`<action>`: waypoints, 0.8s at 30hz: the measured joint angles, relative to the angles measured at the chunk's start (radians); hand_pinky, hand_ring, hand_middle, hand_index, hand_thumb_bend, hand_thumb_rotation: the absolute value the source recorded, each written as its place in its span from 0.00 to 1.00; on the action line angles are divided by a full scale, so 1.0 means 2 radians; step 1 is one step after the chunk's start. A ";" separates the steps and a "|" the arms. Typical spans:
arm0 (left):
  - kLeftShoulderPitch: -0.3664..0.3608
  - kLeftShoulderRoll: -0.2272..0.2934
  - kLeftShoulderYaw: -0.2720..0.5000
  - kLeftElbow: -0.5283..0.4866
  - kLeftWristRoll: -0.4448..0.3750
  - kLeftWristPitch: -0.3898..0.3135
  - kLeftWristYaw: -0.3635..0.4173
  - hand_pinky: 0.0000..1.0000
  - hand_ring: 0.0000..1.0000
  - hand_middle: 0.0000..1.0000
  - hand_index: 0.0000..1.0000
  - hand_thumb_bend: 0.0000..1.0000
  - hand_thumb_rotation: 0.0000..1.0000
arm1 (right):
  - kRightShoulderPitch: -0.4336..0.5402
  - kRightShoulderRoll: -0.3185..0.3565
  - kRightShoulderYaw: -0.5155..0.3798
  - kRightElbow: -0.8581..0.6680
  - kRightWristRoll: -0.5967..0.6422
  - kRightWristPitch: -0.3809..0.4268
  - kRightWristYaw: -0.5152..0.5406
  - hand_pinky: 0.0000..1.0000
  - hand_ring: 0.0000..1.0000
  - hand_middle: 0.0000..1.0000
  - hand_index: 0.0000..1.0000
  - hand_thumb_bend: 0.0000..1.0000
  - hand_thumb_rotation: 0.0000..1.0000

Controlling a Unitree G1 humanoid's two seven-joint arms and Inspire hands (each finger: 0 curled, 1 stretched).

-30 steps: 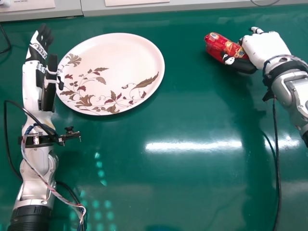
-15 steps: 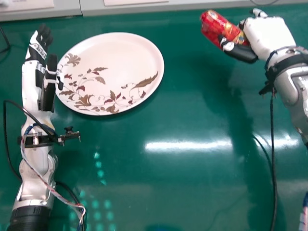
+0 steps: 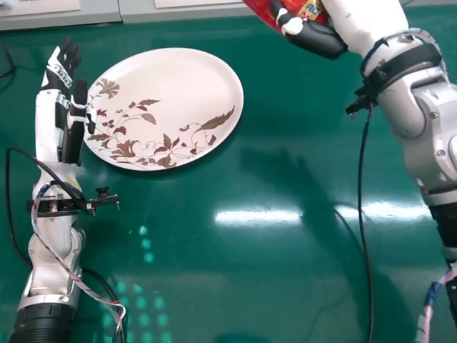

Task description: Pick up biscuit and place it in the plate

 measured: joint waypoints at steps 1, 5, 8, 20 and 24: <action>-0.001 0.000 0.000 0.002 0.000 0.000 0.000 0.00 1.00 1.00 1.00 1.00 0.91 | -0.006 0.008 0.002 -0.001 0.001 -0.002 0.002 0.05 0.41 0.47 0.50 0.51 0.00; -0.007 0.002 0.000 0.009 -0.001 0.000 -0.001 0.00 1.00 1.00 1.00 1.00 0.90 | -0.015 0.040 0.019 0.001 0.009 -0.027 0.007 0.07 0.41 0.47 0.50 0.51 0.00; -0.010 0.003 0.000 0.013 -0.002 0.000 -0.004 0.00 1.00 1.00 1.00 1.00 0.90 | -0.015 0.064 0.039 0.006 0.008 -0.024 0.025 0.07 0.41 0.47 0.50 0.51 0.00; -0.037 0.012 -0.002 0.049 -0.024 -0.021 -0.031 0.00 1.00 1.00 1.00 1.00 0.85 | -0.057 0.148 0.121 0.188 -0.030 -0.078 0.001 0.11 0.38 0.46 0.51 0.51 0.00; -0.042 0.011 -0.002 0.053 -0.025 -0.023 -0.032 0.00 1.00 1.00 1.00 1.00 0.85 | -0.084 0.176 0.135 0.257 -0.036 -0.101 -0.043 0.09 0.38 0.44 0.51 0.51 0.00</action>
